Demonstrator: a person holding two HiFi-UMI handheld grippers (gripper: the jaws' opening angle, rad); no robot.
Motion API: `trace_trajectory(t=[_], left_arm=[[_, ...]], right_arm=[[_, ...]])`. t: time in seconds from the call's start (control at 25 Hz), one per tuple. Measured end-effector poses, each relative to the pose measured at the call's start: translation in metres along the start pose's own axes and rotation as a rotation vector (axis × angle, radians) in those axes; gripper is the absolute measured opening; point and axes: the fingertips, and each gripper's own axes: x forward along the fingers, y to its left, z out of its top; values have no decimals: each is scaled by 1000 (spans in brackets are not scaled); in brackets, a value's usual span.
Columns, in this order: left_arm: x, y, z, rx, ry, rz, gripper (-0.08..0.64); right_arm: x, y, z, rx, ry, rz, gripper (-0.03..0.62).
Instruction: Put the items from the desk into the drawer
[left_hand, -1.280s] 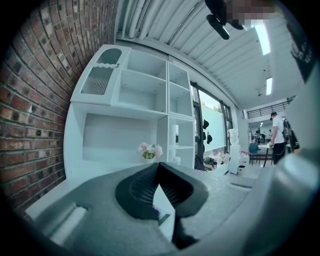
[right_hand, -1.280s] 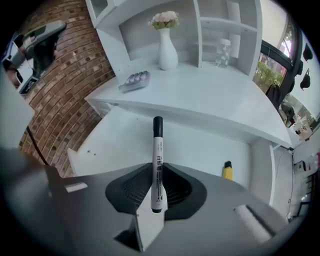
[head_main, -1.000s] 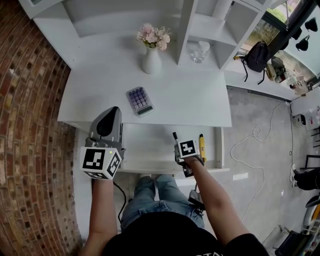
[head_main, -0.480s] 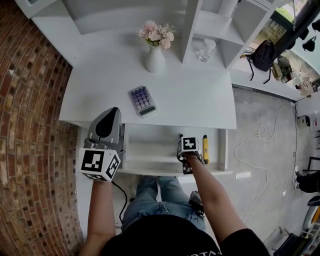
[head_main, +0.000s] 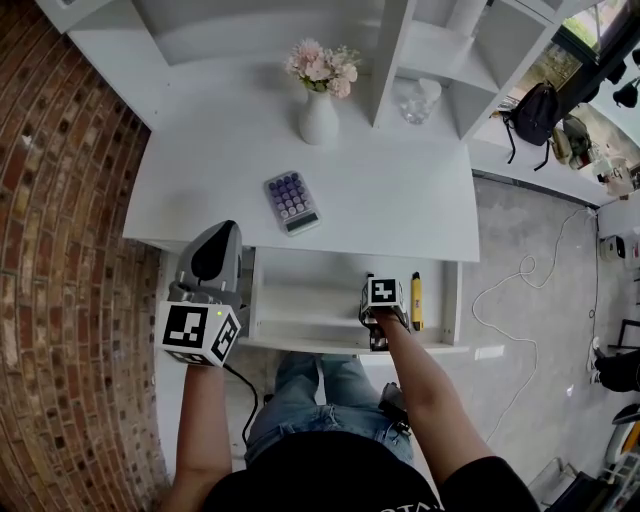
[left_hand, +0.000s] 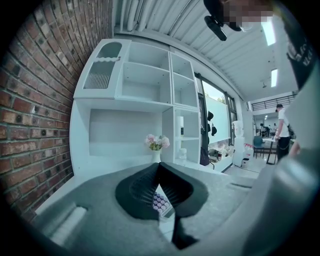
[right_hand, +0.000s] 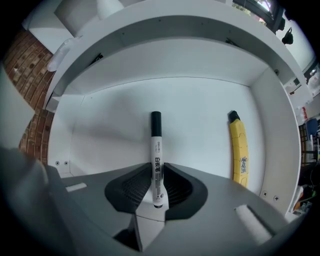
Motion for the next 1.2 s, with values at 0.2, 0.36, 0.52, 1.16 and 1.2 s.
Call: trace_trajectory(t=[0.2,0.36,0.52,1.16,1.2], left_arm=[[-1,2,-1,-9,-6,1,-2],[1,1,2,-10,-16,-4,-2],[3,1,9,-20,-46,-12,-2],[3,9,39,-49,-159,-42,-2],[3,10,40,-50,-163,-43,-2]], right_arm=[[-11,6,-4,33,-8,29,157],[-24,4,0,56,-39,47,170],[-49,9,6,74,-82,89,190],[-160,34,39,-22,-349,151,190],[-172,36,43,-26,-379,154,190]])
